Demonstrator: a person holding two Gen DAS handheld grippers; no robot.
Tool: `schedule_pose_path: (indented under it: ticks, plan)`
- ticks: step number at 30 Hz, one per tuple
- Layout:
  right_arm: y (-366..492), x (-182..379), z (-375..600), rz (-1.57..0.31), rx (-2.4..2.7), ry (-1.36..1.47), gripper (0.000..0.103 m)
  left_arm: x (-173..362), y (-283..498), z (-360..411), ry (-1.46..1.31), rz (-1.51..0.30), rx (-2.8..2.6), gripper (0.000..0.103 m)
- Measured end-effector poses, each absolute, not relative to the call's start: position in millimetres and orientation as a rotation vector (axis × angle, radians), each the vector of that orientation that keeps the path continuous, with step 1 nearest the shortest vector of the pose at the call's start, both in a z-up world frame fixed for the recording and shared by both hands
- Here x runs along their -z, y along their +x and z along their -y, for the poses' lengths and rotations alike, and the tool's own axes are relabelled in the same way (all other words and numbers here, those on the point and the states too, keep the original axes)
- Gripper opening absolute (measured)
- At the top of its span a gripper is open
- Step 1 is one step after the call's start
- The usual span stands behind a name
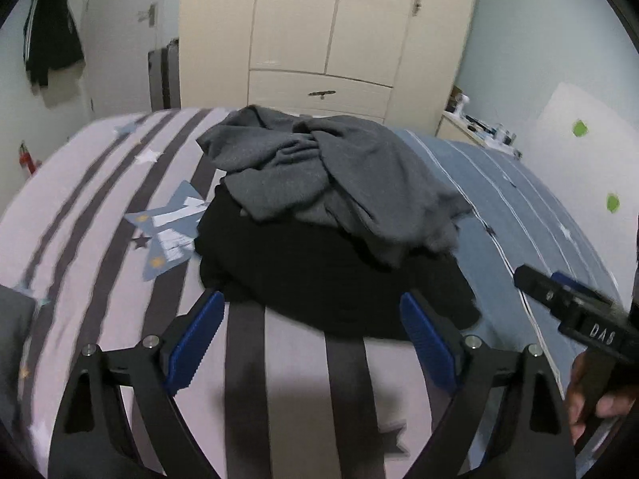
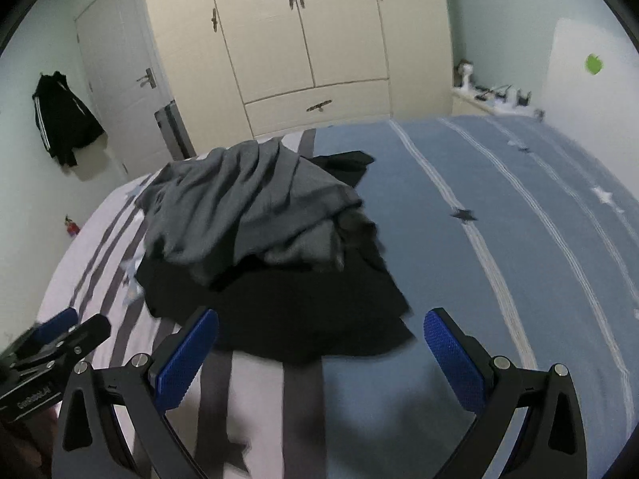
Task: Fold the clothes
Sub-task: 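Move both tools to the grey garment and close both on its waistband, then lift the grey garment with both tools and spread it over the bed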
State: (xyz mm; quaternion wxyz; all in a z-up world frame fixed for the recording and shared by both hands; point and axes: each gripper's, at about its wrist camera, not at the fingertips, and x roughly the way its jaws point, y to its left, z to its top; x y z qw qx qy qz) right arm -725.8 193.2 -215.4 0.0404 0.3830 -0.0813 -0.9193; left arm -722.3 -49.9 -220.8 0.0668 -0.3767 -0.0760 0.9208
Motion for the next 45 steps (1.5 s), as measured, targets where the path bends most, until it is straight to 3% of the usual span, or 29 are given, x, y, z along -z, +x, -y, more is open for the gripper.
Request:
schedule_pose_path:
  ticks: [9,11,15,17,19,21,23,25,26,32,37,45]
  plan:
    - [-831,242,-190,0.212,2.726,1.175,0.092,235,-811,40,-1.156,0.322,-2.687,0.086]
    - [-845,246,-182,0.134,2.725,1.169,0.092,243,-824,31,-1.205,0.272,-2.668,0.068]
    - [-867,257,-167,0.07,2.7,1.203,0.091,250,-830,28,-1.208,0.256,-2.672,0.054]
    - [-874,260,-162,0.067,2.697,1.202,0.086,249,-826,32,-1.193,0.265,-2.682,0.043]
    - [-874,262,-160,0.094,2.677,1.197,0.073,248,-821,37,-1.179,0.29,-2.677,0.029]
    - [-871,263,-161,0.119,2.665,1.189,0.053,244,-816,41,-1.166,0.303,-2.681,0.018]
    - [-862,258,-165,0.164,2.677,1.181,0.022,236,-805,44,-1.132,0.301,-2.69,0.012]
    - [-849,251,-173,0.232,2.665,1.152,0.006,230,-791,44,-1.101,0.288,-2.695,0.005]
    - [-841,248,-175,0.259,2.65,1.137,0.002,227,-780,44,-1.086,0.289,-2.69,0.004]
    - [-776,226,-168,0.195,2.635,1.053,0.002,211,-692,47,-1.016,0.343,-2.677,0.004]
    - [-694,207,-177,0.252,2.613,0.991,0.002,201,-605,57,-1.039,0.376,-2.67,0.004]
    - [-487,242,-162,0.166,2.331,1.275,0.002,240,-384,68,-1.583,0.385,-2.46,0.004]
